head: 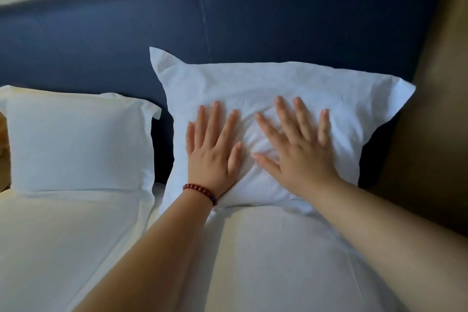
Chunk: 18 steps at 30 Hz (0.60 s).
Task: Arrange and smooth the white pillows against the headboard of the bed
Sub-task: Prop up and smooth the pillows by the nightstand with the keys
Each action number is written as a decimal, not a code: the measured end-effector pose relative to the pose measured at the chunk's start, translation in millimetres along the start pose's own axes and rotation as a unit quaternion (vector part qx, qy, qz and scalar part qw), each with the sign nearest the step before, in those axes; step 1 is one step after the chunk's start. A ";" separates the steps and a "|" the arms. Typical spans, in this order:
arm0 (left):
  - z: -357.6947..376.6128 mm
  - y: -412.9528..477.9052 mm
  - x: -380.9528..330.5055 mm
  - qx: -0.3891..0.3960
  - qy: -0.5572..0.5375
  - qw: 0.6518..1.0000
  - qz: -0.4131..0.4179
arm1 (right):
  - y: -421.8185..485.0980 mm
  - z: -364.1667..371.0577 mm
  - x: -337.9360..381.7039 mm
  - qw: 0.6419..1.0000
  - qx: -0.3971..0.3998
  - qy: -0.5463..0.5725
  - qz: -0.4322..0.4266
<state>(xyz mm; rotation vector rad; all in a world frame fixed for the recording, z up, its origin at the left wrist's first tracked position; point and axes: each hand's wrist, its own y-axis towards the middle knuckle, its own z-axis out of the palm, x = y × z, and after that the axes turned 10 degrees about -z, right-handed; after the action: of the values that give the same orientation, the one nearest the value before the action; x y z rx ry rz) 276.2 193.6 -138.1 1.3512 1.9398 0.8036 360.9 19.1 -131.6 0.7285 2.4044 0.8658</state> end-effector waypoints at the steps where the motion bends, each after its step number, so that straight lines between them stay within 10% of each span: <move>1: 2.5 -6.1 0.3 0.003 0.010 1.000 -0.018 | -5.3 -3.0 6.4 0.999 -0.010 0.026 0.039; 6: 28.2 -4.4 -4.8 -0.002 0.052 0.997 -0.052 | 13.8 6.0 -2.1 0.985 0.029 0.042 0.166; 18: 3.0 -7.3 -19.4 0.071 -0.039 0.994 -0.074 | -4.3 -25.2 -62.1 0.991 0.049 0.102 0.069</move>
<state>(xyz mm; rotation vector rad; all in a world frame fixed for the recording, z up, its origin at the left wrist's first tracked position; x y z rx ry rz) 279.7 173.5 -142.7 1.2815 2.0386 0.5431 390.9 -33.0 -101.6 0.8913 2.6180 0.9202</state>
